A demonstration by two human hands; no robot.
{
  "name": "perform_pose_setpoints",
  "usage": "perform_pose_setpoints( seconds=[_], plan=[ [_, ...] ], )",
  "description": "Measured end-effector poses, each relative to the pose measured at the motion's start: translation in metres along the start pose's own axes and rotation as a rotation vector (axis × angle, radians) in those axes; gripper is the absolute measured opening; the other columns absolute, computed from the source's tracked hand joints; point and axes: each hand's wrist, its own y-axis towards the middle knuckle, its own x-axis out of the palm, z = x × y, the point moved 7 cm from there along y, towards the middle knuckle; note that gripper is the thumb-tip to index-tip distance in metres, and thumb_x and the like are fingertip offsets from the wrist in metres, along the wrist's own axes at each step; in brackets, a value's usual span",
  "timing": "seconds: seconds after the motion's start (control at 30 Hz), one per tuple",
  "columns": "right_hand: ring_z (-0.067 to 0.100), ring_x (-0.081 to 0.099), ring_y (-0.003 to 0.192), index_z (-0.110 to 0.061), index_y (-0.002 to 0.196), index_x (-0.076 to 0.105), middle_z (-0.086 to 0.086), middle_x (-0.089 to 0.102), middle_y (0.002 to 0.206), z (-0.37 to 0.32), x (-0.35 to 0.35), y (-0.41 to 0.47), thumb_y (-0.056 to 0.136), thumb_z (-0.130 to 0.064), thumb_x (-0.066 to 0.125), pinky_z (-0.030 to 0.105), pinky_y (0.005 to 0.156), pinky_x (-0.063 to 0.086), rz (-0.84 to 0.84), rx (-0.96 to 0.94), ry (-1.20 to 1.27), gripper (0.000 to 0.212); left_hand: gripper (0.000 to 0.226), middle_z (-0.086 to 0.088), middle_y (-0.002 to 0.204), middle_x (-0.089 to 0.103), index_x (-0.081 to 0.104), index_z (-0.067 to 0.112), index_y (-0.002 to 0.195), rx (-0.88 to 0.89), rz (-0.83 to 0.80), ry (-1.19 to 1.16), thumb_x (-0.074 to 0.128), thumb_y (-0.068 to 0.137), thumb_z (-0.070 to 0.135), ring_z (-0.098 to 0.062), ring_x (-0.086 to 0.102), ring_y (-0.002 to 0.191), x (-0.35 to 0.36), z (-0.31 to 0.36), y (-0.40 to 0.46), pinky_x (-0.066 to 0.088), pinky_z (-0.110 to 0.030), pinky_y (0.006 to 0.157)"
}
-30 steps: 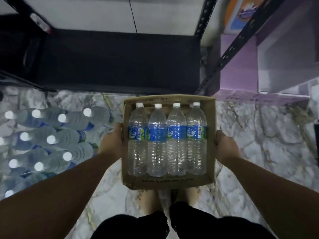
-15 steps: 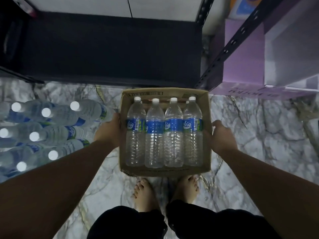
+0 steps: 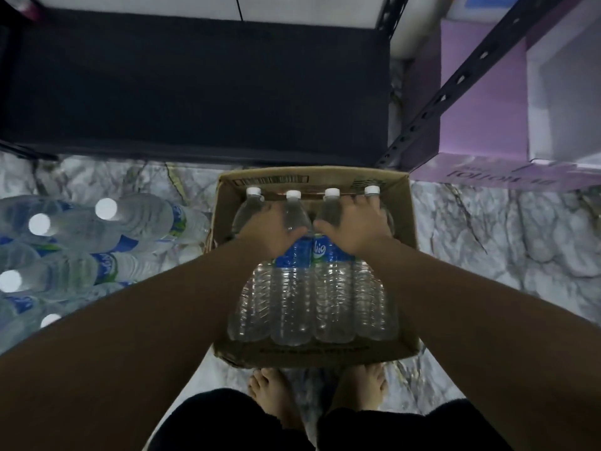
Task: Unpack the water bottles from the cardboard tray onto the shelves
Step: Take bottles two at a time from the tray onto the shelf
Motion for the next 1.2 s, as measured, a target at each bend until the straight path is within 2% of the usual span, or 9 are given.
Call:
perform_pose_setpoints(
  seconds=[0.17, 0.3, 0.53, 0.63, 0.73, 0.83, 0.93, 1.07, 1.2],
  plan=[
    [0.041, 0.025, 0.144, -0.029, 0.135, 0.060, 0.002, 0.058, 0.139, -0.004, 0.014, 0.042, 0.066, -0.097, 0.052, 0.059, 0.107, 0.028, -0.281, 0.112, -0.148, 0.097, 0.094, -0.007, 0.123, 0.070, 0.063, 0.014, 0.131, -0.095, -0.257, 0.229, 0.072, 0.068, 0.084, -0.024, 0.065, 0.107, 0.000, 0.001, 0.037, 0.052, -0.035, 0.090],
    [0.038, 0.030, 0.145, -0.021, 0.144, 0.042, 0.006, 0.050, 0.145, -0.001, 0.004, 0.032, 0.062, -0.078, 0.076, 0.049, 0.105, 0.030, -0.226, 0.161, 0.117, 0.106, 0.053, 0.006, 0.101, 0.076, 0.076, 0.023, 0.103, -0.103, -0.285, -0.210, 0.094, 0.059, 0.045, -0.017, 0.071, 0.097, 0.004, -0.003, 0.037, 0.054, -0.029, 0.079],
    [0.015, 0.067, 0.104, -0.017, 0.132, 0.046, -0.007, 0.065, 0.112, 0.015, -0.007, -0.008, 0.077, -0.030, 0.084, 0.032, 0.077, 0.057, -0.230, 0.030, 0.727, 0.068, 0.078, 0.004, 0.129, 0.069, 0.052, 0.025, 0.136, -0.108, -0.277, -0.649, 0.092, 0.069, 0.024, -0.016, 0.069, 0.112, 0.003, -0.011, -0.008, 0.053, -0.023, 0.080],
    [0.015, 0.072, 0.100, -0.017, 0.117, 0.065, -0.004, 0.072, 0.106, 0.019, -0.009, -0.018, 0.072, -0.017, 0.094, 0.034, 0.074, 0.063, -0.156, 0.036, 0.900, 0.053, 0.099, -0.001, 0.138, 0.063, 0.042, 0.037, 0.144, -0.108, -0.310, -0.778, 0.098, 0.063, 0.028, -0.022, 0.069, 0.116, 0.010, -0.006, -0.022, 0.061, -0.039, 0.088],
    [0.014, 0.075, 0.094, -0.021, 0.104, 0.067, -0.004, 0.077, 0.100, 0.014, -0.007, -0.025, 0.062, -0.026, 0.101, 0.037, 0.082, 0.063, -0.045, 0.059, 0.949, 0.054, 0.107, 0.002, 0.130, 0.064, 0.036, 0.033, 0.147, -0.112, -0.250, -0.871, 0.100, 0.063, 0.019, -0.018, 0.068, 0.116, 0.011, -0.001, -0.034, 0.061, -0.035, 0.087],
    [0.004, 0.068, 0.090, -0.017, 0.115, 0.050, -0.004, 0.070, 0.107, -0.001, -0.002, -0.036, 0.068, -0.022, 0.097, 0.017, 0.067, 0.054, -0.071, 0.086, 1.007, 0.066, 0.083, 0.000, 0.120, 0.071, 0.048, 0.026, 0.131, -0.137, -0.140, -0.925, 0.094, 0.067, -0.002, -0.021, 0.070, 0.113, 0.008, -0.003, -0.041, 0.057, -0.032, 0.085],
    [0.012, 0.068, 0.104, -0.026, 0.116, 0.050, -0.002, 0.069, 0.119, -0.010, -0.006, -0.041, 0.061, -0.027, 0.098, 0.029, 0.083, 0.056, -0.057, 0.082, 0.997, 0.073, 0.079, -0.003, 0.118, 0.074, 0.056, 0.025, 0.127, -0.115, -0.066, -0.963, 0.092, 0.064, -0.006, -0.020, 0.073, 0.109, 0.000, -0.008, -0.049, 0.058, -0.041, 0.093],
    [0.002, 0.074, 0.082, -0.013, 0.105, 0.073, -0.008, 0.079, 0.090, -0.016, -0.027, -0.059, 0.067, -0.007, 0.093, 0.021, 0.073, 0.055, 0.008, 0.048, 0.969, 0.043, 0.082, -0.008, 0.117, 0.076, 0.061, 0.024, 0.128, -0.032, 0.003, -0.969, 0.095, 0.060, -0.005, -0.022, 0.074, 0.108, -0.023, -0.004, -0.072, 0.060, -0.044, 0.093],
    [0.007, 0.075, 0.088, -0.016, 0.103, 0.074, -0.007, 0.079, 0.093, -0.033, -0.068, -0.099, 0.069, -0.010, 0.090, 0.027, 0.077, 0.057, 0.142, -0.037, 0.932, 0.038, 0.070, -0.001, 0.110, 0.078, 0.065, 0.022, 0.120, 0.047, 0.109, -0.968, 0.090, 0.064, -0.011, -0.018, 0.076, 0.103, -0.068, 0.013, -0.109, 0.060, -0.037, 0.092]
  ],
)
